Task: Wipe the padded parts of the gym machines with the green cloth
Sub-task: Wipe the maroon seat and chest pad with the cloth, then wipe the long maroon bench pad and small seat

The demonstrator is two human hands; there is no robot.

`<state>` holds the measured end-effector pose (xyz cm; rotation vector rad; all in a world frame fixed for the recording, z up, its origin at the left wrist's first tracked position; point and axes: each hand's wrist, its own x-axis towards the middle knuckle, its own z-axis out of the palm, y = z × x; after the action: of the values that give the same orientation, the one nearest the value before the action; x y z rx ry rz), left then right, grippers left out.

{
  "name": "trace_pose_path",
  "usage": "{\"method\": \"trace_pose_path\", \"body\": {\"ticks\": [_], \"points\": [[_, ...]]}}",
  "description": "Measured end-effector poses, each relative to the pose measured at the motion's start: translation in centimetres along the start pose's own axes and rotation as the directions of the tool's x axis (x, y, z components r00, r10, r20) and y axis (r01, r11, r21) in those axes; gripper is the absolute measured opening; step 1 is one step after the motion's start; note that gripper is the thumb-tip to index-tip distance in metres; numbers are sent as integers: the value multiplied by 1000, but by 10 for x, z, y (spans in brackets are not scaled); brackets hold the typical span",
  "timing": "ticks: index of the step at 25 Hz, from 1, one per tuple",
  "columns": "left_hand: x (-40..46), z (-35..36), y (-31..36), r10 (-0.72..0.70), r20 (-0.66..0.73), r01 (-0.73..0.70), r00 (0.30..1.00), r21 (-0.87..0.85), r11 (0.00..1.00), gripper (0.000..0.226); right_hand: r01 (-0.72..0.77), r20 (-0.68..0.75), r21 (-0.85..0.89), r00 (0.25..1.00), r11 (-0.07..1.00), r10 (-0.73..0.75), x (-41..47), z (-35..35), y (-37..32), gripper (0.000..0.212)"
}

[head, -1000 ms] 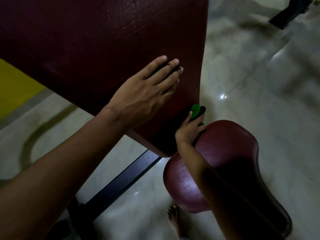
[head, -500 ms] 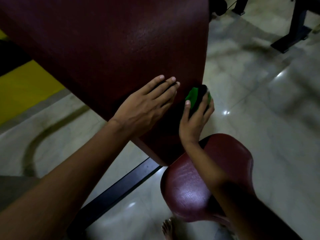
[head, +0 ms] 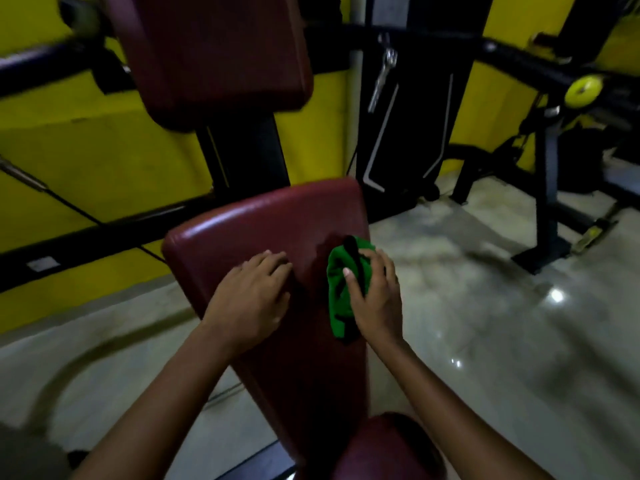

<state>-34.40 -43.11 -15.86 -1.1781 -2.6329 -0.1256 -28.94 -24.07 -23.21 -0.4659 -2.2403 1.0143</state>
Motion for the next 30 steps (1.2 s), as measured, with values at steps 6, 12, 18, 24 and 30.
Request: {"method": "trace_pose_path", "body": {"ticks": [6, 12, 18, 24, 30], "points": [[0, -61, 13, -428, 3, 384, 904, -448, 807, 49, 236, 297, -41, 931, 971, -213, 41, -53, -64, 35], [-16, -124, 29, -562, -18, 475, 827, -513, 715, 46, 331, 479, 0, 828, 944, -290, 79, -101, -125, 40], [-38, -178, 49, -657, -71, 535, 751, -518, 668, 38, 454, 581, -4, 726, 891, -368, 91, -132, -170, 37], [-67, -204, 75, -724, -113, 587, 681, -506, 631, 44, 524, 629, 50, 644, 850, -434, 74, -150, -199, 33], [-107, -221, 103, -754, -143, 627, 641, -469, 622, 42, 609, 659, 75, 564, 790, -497, 44, -166, -229, 37]]}}
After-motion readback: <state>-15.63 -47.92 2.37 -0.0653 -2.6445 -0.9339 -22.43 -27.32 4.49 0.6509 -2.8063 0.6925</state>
